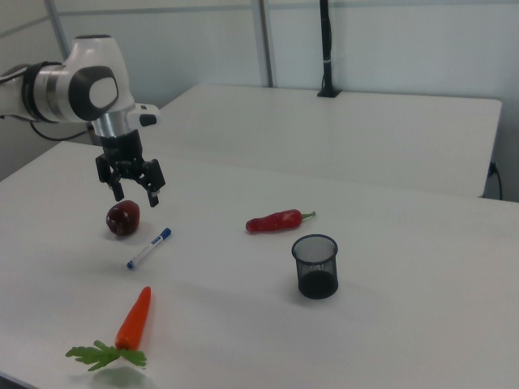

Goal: Place marker
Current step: 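Move the gripper down toward the white marker beside the red apple, then close the gripper on the white marker and lift it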

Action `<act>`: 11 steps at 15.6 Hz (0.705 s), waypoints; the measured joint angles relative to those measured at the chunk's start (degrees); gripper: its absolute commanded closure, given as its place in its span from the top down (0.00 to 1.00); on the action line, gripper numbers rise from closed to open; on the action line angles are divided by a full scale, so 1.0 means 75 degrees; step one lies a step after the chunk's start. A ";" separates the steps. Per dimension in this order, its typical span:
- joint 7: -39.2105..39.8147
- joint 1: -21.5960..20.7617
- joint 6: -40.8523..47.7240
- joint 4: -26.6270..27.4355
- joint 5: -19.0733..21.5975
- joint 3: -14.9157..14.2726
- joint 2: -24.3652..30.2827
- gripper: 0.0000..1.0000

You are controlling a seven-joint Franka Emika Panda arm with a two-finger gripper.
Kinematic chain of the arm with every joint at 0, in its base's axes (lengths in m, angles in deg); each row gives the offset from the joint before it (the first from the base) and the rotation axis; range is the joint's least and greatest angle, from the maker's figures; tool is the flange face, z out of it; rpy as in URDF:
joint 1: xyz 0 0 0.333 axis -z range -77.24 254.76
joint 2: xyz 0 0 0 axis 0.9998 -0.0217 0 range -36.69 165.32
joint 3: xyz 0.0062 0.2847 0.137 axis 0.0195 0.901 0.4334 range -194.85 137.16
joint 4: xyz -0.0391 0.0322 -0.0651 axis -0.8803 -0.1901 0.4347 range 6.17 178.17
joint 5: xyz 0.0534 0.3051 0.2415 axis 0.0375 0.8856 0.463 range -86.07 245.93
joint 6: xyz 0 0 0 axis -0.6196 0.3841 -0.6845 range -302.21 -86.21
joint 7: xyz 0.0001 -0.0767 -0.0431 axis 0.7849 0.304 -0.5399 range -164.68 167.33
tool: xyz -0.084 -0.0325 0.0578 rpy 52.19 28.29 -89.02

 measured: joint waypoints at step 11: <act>-0.0148 -0.0168 -0.1852 0.0009 0.0000 0.0000 -0.1511 0.76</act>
